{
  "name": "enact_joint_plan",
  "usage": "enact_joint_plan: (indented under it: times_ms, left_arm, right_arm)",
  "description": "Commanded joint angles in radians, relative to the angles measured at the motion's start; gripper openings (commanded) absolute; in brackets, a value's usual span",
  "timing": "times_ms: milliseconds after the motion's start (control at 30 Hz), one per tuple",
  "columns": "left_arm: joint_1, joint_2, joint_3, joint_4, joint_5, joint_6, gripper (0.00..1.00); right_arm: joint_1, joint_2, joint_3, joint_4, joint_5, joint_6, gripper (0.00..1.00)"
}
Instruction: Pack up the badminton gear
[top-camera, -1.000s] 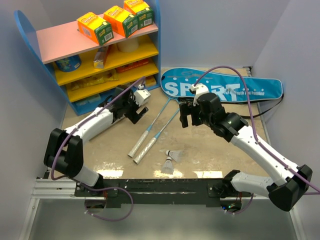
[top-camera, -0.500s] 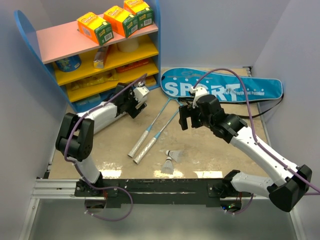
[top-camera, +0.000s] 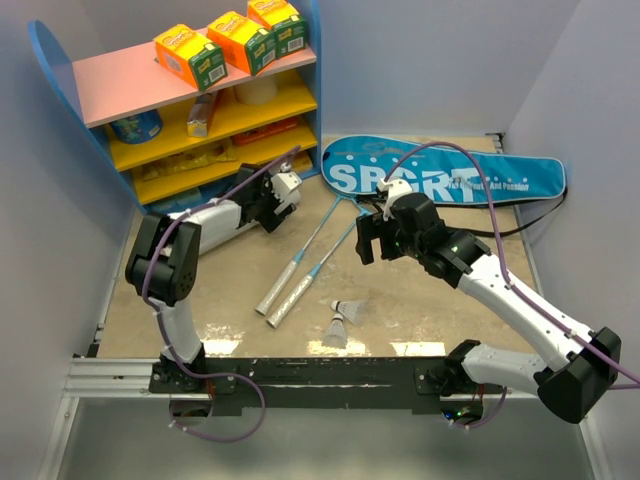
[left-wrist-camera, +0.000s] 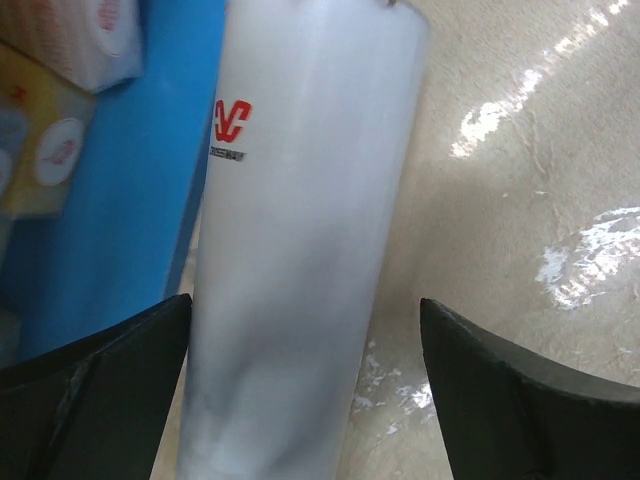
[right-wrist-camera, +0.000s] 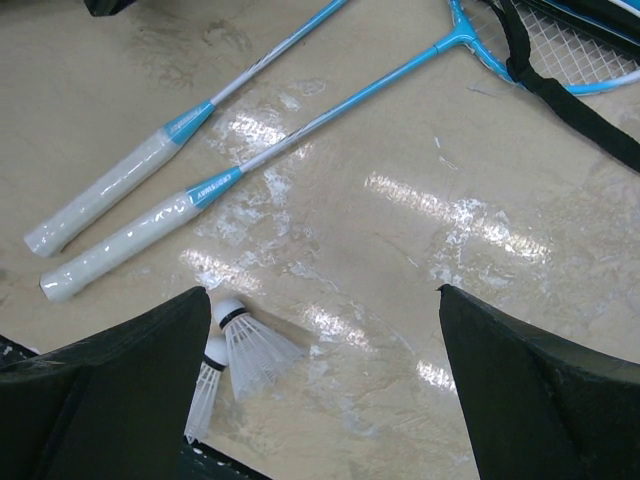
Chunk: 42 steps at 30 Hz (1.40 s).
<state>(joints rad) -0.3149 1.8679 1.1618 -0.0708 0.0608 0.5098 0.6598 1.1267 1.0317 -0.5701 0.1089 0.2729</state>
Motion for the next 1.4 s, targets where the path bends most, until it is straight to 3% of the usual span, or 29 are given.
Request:
enact_joint_plan:
  times_ms: [0, 233, 433, 533, 600, 733, 900, 1033, 1200, 1367]
  left_arm:
    - [0.011, 0.062, 0.027, -0.015, 0.108, 0.01, 0.98]
    - [0.014, 0.116, 0.065, -0.057, 0.174, 0.004, 0.93]
    - [0.013, 0.103, 0.062, -0.093, 0.237, -0.011, 0.77]
    - [0.008, 0.094, 0.065, -0.116, 0.257, -0.028, 0.62]
    - [0.0, 0.085, 0.059, -0.121, 0.248, -0.034, 0.47]
    - [-0.029, 0.022, 0.049, -0.118, 0.209, -0.051, 0.41]
    - [-0.079, -0.12, 0.079, -0.2, 0.231, -0.083, 0.19]
    - [-0.105, -0.223, 0.104, -0.316, 0.354, -0.091, 0.01]
    - [-0.127, -0.367, 0.089, -0.394, 0.455, -0.119, 0.0]
    - [-0.205, -0.528, -0.046, -0.367, 0.487, -0.168, 0.0]
  right_arm:
    - [-0.003, 0.007, 0.016, 0.022, -0.023, 0.015, 0.99]
    - [-0.003, -0.007, 0.007, 0.009, -0.028, 0.018, 0.99]
    - [-0.002, -0.005, 0.004, 0.006, -0.04, 0.022, 0.98]
    - [-0.003, -0.008, 0.01, 0.004, -0.035, 0.022, 0.99]
    - [-0.003, -0.007, 0.013, 0.003, -0.037, 0.026, 0.99]
    - [-0.003, -0.018, 0.007, 0.004, -0.041, 0.038, 0.99]
    - [-0.003, -0.039, 0.024, -0.011, -0.058, 0.026, 0.96]
    - [-0.003, -0.053, 0.105, -0.085, -0.08, -0.012, 0.91]
    - [-0.002, -0.103, 0.172, -0.148, -0.141, -0.031, 0.86]
    - [-0.003, -0.149, 0.225, -0.215, -0.288, -0.035, 0.79]
